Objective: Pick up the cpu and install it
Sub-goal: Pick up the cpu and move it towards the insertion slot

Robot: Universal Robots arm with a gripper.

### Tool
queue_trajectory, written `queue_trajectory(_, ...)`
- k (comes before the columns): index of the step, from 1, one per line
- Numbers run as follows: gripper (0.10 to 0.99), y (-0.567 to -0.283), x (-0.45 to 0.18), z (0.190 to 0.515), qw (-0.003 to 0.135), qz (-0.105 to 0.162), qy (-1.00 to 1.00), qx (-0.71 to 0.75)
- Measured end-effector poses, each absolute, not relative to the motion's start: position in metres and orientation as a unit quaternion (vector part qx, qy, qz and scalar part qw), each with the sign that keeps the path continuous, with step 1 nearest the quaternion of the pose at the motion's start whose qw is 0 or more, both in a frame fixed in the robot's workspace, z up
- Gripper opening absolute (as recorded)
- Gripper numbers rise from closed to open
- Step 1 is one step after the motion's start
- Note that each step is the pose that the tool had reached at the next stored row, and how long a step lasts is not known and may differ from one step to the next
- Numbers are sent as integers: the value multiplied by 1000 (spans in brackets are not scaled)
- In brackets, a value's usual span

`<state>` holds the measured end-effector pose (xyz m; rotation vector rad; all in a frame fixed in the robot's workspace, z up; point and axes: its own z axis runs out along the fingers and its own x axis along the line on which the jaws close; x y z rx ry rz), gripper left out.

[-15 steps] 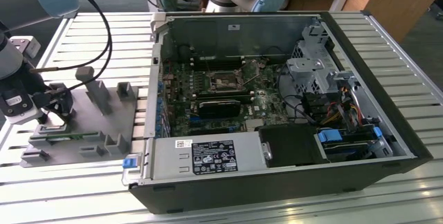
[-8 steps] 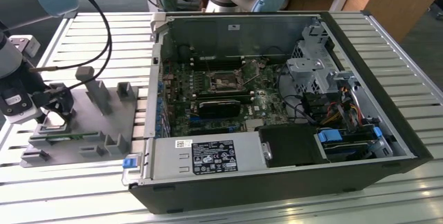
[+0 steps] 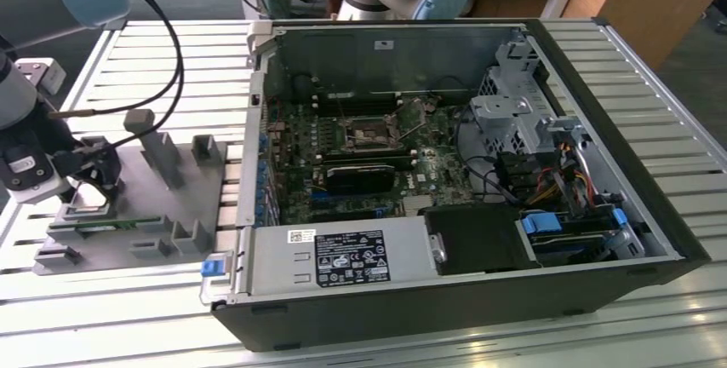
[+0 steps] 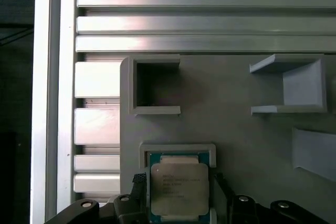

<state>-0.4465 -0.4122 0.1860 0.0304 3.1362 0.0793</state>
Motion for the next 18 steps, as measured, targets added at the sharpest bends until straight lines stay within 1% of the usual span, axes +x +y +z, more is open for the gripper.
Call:
queue_trajectory(5,612,-412,-446,185,2,26,1000,7)
queue_trajectory(7,596,-412,-446,185,2,27,1000,6)
queue_trajectory(8,537,-412,-446,185,2,27,1000,6)
queue_trajectory(13,533,-412,-446,186,2,28,1000,6)
queue_trajectory(18,533,-412,-446,195,2,28,1000,6)
